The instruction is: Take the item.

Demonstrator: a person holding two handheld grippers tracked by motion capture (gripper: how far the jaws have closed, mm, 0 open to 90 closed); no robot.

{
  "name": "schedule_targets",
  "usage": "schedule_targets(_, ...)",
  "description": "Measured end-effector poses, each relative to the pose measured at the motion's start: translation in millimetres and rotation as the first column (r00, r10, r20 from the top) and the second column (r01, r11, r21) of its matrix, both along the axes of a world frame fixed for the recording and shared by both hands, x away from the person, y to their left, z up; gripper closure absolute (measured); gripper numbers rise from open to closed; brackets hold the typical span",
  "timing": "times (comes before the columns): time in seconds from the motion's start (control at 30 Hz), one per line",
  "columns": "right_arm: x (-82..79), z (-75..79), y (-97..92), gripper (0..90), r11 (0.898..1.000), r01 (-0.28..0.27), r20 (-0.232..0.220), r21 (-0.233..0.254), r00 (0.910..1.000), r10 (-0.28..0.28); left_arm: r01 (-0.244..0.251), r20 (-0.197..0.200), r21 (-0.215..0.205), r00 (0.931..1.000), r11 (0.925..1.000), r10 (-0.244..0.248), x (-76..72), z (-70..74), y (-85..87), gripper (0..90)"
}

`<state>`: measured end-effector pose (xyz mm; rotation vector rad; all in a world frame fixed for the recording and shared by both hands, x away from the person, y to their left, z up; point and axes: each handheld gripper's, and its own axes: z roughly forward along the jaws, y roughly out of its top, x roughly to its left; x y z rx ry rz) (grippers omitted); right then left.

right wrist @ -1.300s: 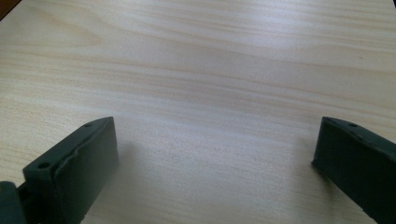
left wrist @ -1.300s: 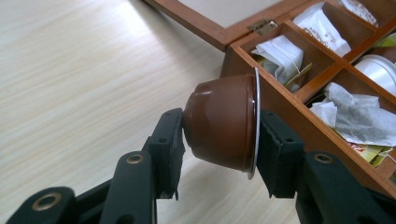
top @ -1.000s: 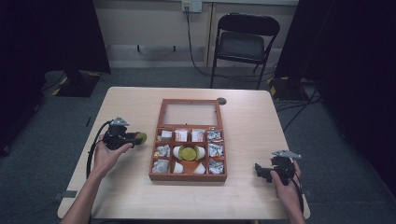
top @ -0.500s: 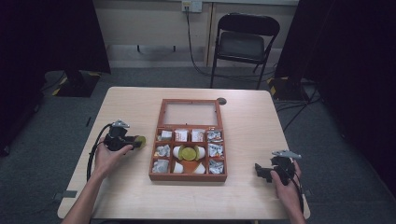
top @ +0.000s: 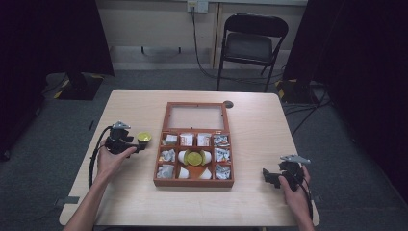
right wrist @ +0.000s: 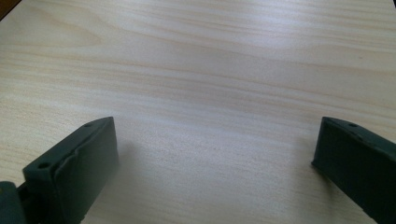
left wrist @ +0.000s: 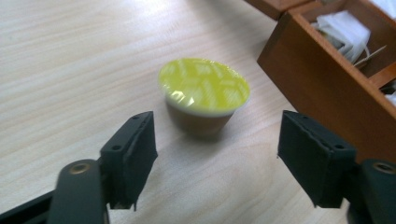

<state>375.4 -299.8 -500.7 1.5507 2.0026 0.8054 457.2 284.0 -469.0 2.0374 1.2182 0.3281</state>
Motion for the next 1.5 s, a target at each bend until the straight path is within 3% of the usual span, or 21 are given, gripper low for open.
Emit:
schedule_targets(0.3, 0.0, 0.0, 0.0, 0.0, 1.000, 0.001, 0.000, 0.000, 1.0000, -0.001, 0.021, 0.062, -0.012, 0.9979, 0.9997, -0.021, -10.9, 15.0, 5.4, 18.7)
schedule_targets(0.47, 0.0, 0.0, 0.0, 0.0, 1.000, 0.001, 0.000, 0.000, 1.0000, -0.001, 0.034, 0.087, -0.048, 0.9958, 0.9983, -0.030, -21.3, 25.8, 12.2, 18.2)
schedule_targets(0.53, 0.0, 0.0, 0.0, 0.0, 1.000, 0.000, 0.000, 0.000, 1.0000, 0.000, 0.017, 0.078, -0.024, 0.9968, 0.9996, -0.015, -26.5, 29.6, 16.7, 18.0)
schedule_targets(0.63, 0.0, 0.0, 0.0, 0.0, 1.000, 0.001, 0.000, 0.000, 1.0000, -0.001, -0.013, 0.065, -0.070, 0.9977, 0.9975, 0.018, -33.3, 29.8, 27.4, 18.1)
schedule_targets(0.73, 0.1, 0.0, 0.0, 0.0, 1.000, 0.001, 0.000, 0.001, 1.0000, -0.001, -0.033, 0.067, -0.025, 0.9972, 0.9992, 0.034, -40.4, 28.8, 33.9, 18.1)
schedule_targets(1.0, 0.0, 0.0, 0.0, 0.0, 1.000, 0.001, 0.000, 0.001, 1.0000, -0.001, -0.026, 0.063, 0.007, 0.9977, 0.9997, 0.025, -64.3, 25.3, 44.0, 18.0)
schedule_targets(1.1, 0.1, 0.0, 0.0, 0.0, 1.000, 0.000, 0.000, 0.000, 1.0000, 0.000, -0.044, 0.034, -0.051, 0.9984, 0.9977, 0.046, -72.4, 22.7, 48.8, 18.3)
schedule_targets(1.13, 0.0, 0.0, 0.1, 0.0, 1.000, 0.001, 0.000, 0.001, 1.0000, -0.001, -0.048, 0.031, -0.049, 0.9983, 0.9976, 0.050, -73.9, 21.0, 50.3, 18.3)
schedule_targets(1.2, 0.1, 0.0, 0.0, 0.0, 1.000, 0.000, 0.000, 0.000, 1.0000, 0.000, -0.080, 0.036, -0.006, 0.9961, 0.9968, 0.080, -76.1, 15.3, 51.4, 18.2)
schedule_targets(1.23, 0.1, 0.0, 0.0, 0.0, 1.000, 0.001, 0.000, 0.000, 1.0000, -0.001, -0.088, 0.032, 0.000, 0.9956, 0.9961, 0.088, -76.9, 10.3, 51.3, 17.7)
schedule_targets(1.3, 0.0, 0.0, 0.0, 0.0, 1.000, 0.000, 0.000, 0.001, 1.0000, 0.000, -0.087, 0.015, 0.051, 0.9961, 0.9949, 0.087, -78.3, -0.9, 48.7, 17.9)
schedule_targets(1.37, 0.0, 0.0, 0.0, 0.0, 1.000, 0.000, 0.000, 0.000, 1.0000, 0.000, -0.054, -0.006, 0.070, 0.9985, 0.9961, 0.054, -78.1, -8.3, 46.9, 17.7)
schedule_targets(1.43, 0.0, 0.0, 0.0, 0.0, 1.000, 0.000, 0.000, 0.000, 1.0000, 0.000, -0.006, -0.032, 0.134, 0.9994, 0.9910, 0.011, -77.9, -13.3, 42.3, 17.9)
schedule_targets(1.47, 0.0, 0.0, 0.1, 0.0, 1.000, 0.001, 0.000, 0.001, 1.0000, -0.001, -0.016, -0.024, 0.126, 0.9995, 0.9919, 0.019, -78.9, -17.7, 39.2, 17.5)
schedule_targets(1.5, 0.0, 0.0, 0.0, 0.0, 1.000, 0.000, 0.000, 0.000, 1.0000, 0.000, -0.019, -0.038, 0.090, 0.9990, 0.9957, 0.023, -79.2, -19.3, 39.7, 17.5)
